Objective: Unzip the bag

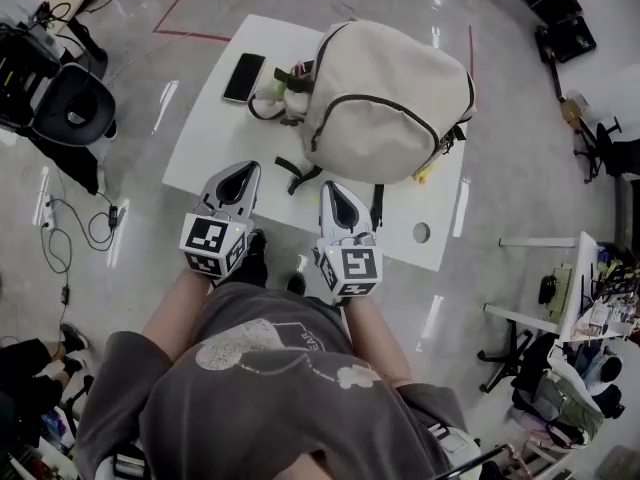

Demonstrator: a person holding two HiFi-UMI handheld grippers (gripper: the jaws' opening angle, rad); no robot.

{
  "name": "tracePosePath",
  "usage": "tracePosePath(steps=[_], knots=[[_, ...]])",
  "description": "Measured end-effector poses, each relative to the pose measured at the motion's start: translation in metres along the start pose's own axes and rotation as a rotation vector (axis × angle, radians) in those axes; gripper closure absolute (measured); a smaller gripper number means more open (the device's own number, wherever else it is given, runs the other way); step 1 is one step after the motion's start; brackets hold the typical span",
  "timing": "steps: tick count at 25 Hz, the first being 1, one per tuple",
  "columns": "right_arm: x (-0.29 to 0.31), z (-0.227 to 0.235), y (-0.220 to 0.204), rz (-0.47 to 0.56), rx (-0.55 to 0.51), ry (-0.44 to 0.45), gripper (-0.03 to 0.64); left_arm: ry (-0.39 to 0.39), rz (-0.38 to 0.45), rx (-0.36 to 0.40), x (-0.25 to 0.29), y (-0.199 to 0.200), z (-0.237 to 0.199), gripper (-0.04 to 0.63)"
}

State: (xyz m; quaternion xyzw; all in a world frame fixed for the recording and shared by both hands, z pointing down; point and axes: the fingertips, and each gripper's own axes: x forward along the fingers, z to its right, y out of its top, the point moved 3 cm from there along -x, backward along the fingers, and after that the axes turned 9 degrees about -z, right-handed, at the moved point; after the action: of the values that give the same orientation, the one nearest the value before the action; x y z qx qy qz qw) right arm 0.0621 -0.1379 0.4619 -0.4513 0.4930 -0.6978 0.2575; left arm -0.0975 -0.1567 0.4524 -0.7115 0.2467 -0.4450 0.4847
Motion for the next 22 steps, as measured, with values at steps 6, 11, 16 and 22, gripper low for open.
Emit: tracePosePath(steps=[6, 11, 16, 22], knots=[[0.048, 0.002, -0.003, -0.06, -0.016, -0.066, 0.606, -0.055, -0.022, 0.002, 0.03, 0.001, -0.031, 0.588], [0.073, 0.006, -0.008, -0.11, -0.021, -0.117, 0.564, -0.106, -0.05, 0.007, 0.049, -0.003, -0.042, 0.588], [0.095, 0.01, -0.017, -0.148, -0.005, -0.194, 0.529, -0.16, -0.072, 0.008, 0.063, -0.007, -0.047, 0.588], [0.111, 0.014, -0.024, -0.163, 0.048, -0.288, 0.526, -0.194, -0.112, 0.013, 0.074, -0.018, -0.05, 0.588]])
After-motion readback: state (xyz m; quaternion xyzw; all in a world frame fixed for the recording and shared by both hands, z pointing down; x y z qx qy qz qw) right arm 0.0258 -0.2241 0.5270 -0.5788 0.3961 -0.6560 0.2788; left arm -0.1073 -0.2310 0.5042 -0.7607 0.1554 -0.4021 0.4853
